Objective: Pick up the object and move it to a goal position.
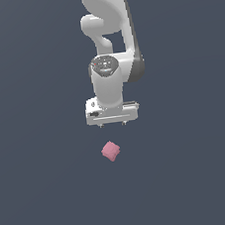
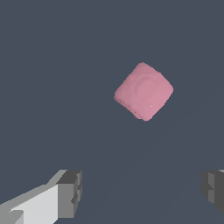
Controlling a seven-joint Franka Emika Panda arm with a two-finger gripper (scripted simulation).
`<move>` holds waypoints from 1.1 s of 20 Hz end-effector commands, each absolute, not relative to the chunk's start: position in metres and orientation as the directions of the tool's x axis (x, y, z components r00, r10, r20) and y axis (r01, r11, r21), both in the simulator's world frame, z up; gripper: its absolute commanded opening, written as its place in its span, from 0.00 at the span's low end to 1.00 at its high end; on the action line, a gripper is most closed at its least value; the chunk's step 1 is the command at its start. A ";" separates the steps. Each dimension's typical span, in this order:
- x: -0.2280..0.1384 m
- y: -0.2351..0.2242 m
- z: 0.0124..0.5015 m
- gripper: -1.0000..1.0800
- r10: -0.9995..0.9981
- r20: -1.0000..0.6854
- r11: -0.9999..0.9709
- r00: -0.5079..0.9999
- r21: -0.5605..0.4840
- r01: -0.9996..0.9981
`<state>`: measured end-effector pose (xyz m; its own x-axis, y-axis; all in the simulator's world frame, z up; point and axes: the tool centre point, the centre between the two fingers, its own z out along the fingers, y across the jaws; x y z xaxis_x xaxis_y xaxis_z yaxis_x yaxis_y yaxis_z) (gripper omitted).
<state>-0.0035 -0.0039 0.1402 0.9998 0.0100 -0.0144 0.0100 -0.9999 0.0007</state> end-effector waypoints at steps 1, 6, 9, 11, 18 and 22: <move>-0.003 -0.004 0.140 0.96 0.010 -0.014 -1.000 1.000 0.001 0.010; 0.000 0.001 0.146 0.96 0.043 -0.003 -0.999 0.999 0.013 0.043; 0.002 0.004 0.151 0.96 0.074 0.007 -0.997 0.997 0.024 0.074; 0.002 0.005 0.152 0.96 0.081 0.008 -0.996 0.997 0.026 0.081; 0.005 0.003 0.149 0.96 0.045 0.007 -0.999 0.999 0.023 0.044; 0.010 0.001 0.145 0.96 -0.012 0.007 -1.000 1.000 0.019 -0.012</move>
